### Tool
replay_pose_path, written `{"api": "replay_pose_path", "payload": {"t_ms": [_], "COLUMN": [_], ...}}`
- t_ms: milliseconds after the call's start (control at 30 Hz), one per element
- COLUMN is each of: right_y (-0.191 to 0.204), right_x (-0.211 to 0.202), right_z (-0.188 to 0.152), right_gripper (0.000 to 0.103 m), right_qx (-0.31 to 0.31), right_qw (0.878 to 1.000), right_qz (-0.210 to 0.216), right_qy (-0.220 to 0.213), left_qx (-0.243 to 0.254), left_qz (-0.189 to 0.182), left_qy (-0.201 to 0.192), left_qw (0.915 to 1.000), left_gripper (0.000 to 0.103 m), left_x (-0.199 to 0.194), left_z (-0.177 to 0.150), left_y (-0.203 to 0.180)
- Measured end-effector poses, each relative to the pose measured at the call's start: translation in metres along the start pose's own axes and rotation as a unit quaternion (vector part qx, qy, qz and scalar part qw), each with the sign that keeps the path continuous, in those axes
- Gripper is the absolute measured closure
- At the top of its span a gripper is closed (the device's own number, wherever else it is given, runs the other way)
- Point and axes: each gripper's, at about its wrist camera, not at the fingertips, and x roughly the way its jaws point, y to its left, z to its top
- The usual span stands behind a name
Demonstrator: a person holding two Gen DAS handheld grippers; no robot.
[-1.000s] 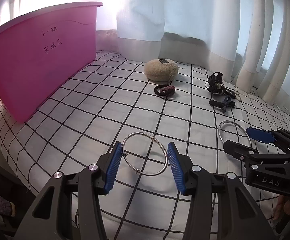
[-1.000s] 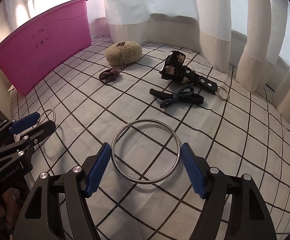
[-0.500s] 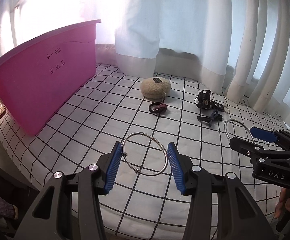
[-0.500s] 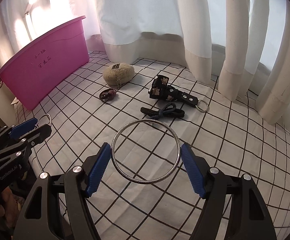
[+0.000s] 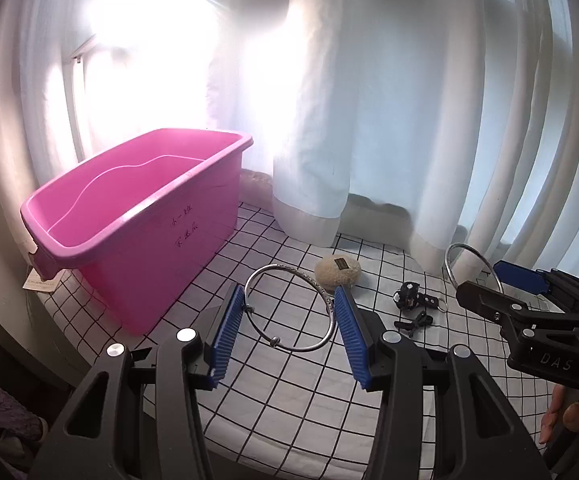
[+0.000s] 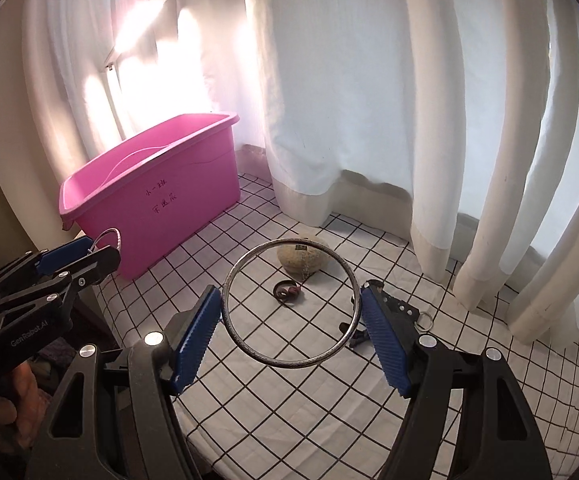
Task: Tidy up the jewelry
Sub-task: 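Carry the bangle and ring over the pink tub with both tools, then open both tools to drop the bangle and ring into the tub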
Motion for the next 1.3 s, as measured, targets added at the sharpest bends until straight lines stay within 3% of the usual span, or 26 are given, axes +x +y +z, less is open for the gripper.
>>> {"api": "replay_pose_path", "payload": {"t_ms": [233, 533, 700, 833, 1300], "right_y": [0.049, 0.123, 0.159, 0.181, 0.212], "right_x": [0.01, 0.065, 0.109, 0.147, 0.246], "right_z": [0.062, 0.145, 0.174, 0.189, 0.204], "right_gripper": [0.033, 0.033, 0.033, 0.033, 0.033], "right_qx": [-0.014, -0.021, -0.027, -0.032, -0.05], "right_qw": [0.999, 0.997, 0.996, 0.996, 0.992], "right_qz": [0.034, 0.067, 0.078, 0.082, 0.063], "right_qy": [-0.033, -0.04, -0.02, 0.004, 0.099], "left_qx": [-0.005, -0.003, -0.018, -0.059, -0.059], "left_qz": [0.014, 0.041, 0.044, 0.029, 0.019], "left_qy": [-0.041, -0.049, -0.025, 0.021, 0.088], "left_qw": [0.999, 0.9979, 0.9985, 0.9976, 0.9942], "left_gripper": [0.057, 0.057, 0.057, 0.057, 0.057], "left_x": [-0.02, 0.004, 0.037, 0.073, 0.134], "left_z": [0.046, 0.099, 0.115, 0.125, 0.13], "left_y": [0.052, 0.153, 0.209, 0.248, 0.284]}}
